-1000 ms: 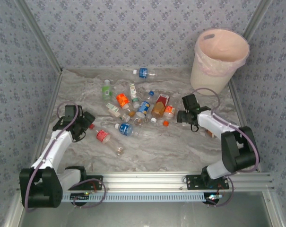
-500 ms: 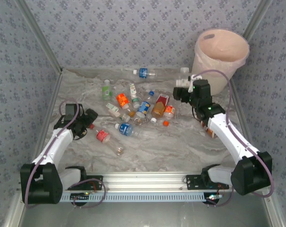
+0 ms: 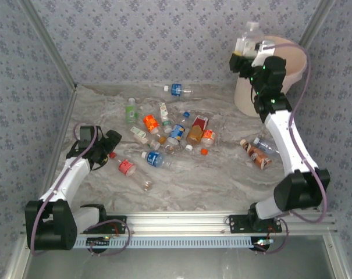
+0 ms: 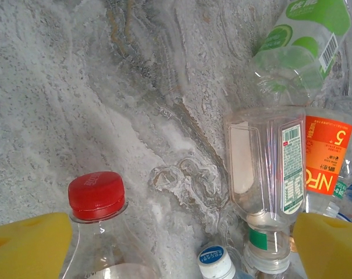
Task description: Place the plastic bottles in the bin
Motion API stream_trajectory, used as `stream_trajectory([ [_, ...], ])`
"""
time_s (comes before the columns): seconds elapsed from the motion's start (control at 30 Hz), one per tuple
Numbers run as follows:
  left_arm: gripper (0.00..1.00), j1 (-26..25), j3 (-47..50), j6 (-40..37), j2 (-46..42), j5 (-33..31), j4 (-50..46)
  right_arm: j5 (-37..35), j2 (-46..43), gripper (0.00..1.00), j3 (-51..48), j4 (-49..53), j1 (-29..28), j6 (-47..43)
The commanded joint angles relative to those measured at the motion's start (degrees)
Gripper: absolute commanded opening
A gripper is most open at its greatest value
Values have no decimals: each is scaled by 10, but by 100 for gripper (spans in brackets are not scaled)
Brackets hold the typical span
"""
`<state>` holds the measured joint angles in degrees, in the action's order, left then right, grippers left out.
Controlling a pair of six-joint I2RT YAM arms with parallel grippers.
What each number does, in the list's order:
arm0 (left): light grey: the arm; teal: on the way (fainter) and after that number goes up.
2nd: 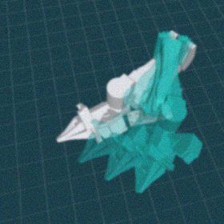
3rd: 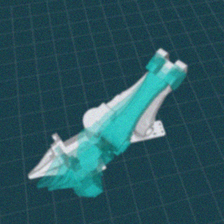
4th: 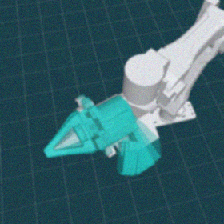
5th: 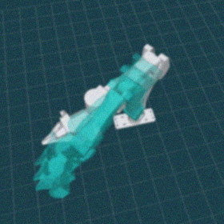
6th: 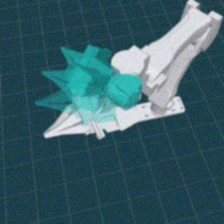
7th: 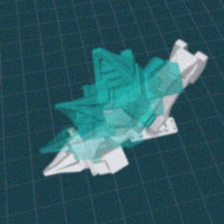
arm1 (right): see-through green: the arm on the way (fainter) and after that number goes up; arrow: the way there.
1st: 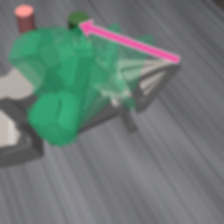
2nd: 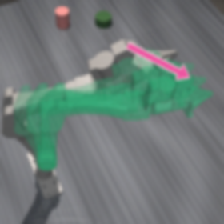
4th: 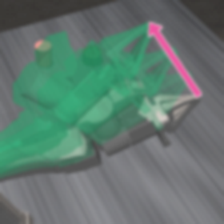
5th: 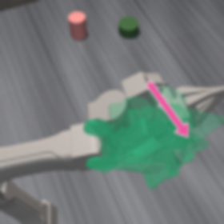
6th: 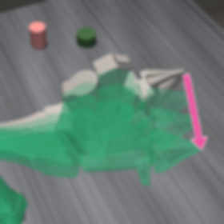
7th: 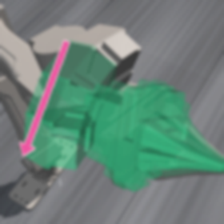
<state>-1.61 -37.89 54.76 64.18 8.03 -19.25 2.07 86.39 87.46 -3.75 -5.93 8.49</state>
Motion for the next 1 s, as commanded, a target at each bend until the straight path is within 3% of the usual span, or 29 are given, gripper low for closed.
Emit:
stream_trajectory([
  [0.0,98,1,3,10,-13,4,6,-40,54,67,79,0,15,-39],
  [0.37,98,1,21,15,-37,-18,-6,-134,223,67,274,137,80,-71],
  [0.5,98,1,26,15,-41,-24,-7,-111,292,67,399,292,105,-64],
  [0.7,98,1,24,14,-35,-29,-6,-47,325,67,433,351,122,-73],
  [0.97,98,1,24,11,-31,-32,-10,-44,353,67,495,470,126,-79],
])
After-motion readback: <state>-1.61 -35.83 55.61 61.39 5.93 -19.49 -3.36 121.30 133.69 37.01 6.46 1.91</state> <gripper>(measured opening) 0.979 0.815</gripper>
